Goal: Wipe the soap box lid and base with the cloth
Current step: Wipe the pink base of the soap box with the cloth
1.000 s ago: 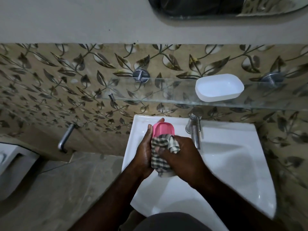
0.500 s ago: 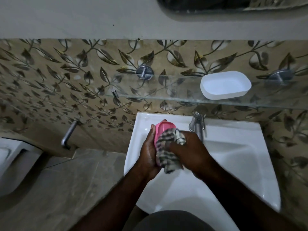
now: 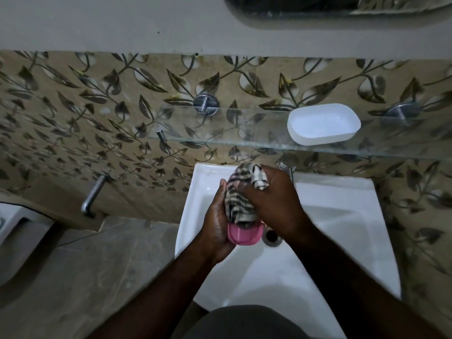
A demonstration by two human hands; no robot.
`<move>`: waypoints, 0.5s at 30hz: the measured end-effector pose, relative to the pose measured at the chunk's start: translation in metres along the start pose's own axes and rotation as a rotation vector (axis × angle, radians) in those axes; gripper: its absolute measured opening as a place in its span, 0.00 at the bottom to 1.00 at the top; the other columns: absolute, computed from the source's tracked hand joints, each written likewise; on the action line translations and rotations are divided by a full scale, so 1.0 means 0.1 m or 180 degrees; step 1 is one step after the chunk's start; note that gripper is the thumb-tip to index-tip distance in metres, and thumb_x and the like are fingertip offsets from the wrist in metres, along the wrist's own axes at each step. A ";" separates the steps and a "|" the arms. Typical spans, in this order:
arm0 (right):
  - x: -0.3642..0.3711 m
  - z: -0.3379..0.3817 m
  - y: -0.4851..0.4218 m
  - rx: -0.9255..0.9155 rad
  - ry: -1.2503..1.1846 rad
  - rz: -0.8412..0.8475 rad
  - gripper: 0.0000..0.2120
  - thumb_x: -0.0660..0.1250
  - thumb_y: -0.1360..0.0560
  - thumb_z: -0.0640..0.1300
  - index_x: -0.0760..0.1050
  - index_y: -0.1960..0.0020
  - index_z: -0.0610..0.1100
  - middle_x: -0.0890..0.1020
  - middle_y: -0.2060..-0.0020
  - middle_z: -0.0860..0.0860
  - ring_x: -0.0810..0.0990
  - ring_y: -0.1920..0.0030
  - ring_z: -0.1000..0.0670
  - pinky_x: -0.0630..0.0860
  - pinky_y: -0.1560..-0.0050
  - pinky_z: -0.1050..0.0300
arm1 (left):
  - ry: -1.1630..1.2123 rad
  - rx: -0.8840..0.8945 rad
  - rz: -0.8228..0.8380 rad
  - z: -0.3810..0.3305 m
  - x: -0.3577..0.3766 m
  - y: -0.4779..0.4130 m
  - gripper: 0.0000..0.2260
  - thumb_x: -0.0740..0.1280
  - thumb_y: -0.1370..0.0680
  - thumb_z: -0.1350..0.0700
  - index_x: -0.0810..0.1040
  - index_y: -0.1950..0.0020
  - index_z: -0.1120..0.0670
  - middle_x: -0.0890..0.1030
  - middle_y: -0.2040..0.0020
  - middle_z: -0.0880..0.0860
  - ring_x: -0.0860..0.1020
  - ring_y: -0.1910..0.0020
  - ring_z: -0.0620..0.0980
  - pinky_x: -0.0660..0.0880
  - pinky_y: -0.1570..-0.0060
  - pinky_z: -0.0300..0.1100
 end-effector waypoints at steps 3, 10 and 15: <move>0.08 0.01 0.08 -0.0112 0.0008 0.0107 0.12 0.72 0.33 0.48 0.82 0.51 0.46 0.86 0.58 0.50 0.85 0.56 0.50 0.81 0.52 0.47 | -0.0093 0.0033 -0.0026 -0.11 0.00 -0.01 0.25 0.58 0.24 0.38 0.85 0.48 0.57 0.85 0.49 0.57 0.84 0.51 0.54 0.80 0.50 0.49; 0.10 -0.20 0.31 -0.0069 0.0444 0.0848 0.06 0.74 0.33 0.43 0.80 0.57 0.48 0.85 0.62 0.50 0.84 0.60 0.49 0.81 0.56 0.49 | -0.0245 -0.0190 -0.0252 -0.07 -0.16 -0.01 0.35 0.60 0.28 0.32 0.79 0.38 0.62 0.82 0.45 0.63 0.80 0.47 0.60 0.74 0.40 0.54; 0.09 0.06 0.21 -0.0560 0.0810 0.0432 0.11 0.74 0.34 0.41 0.78 0.53 0.50 0.84 0.59 0.51 0.82 0.58 0.47 0.79 0.55 0.50 | -0.0275 -0.0185 -0.0116 -0.07 -0.06 0.01 0.33 0.59 0.28 0.32 0.82 0.43 0.59 0.83 0.46 0.60 0.82 0.49 0.57 0.77 0.46 0.51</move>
Point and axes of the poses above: each hand's wrist, its own y-axis away from the middle knuckle, its own x-axis out of the palm, z = x × y, the point moved 8 cm from there along -y, towards the middle knuckle
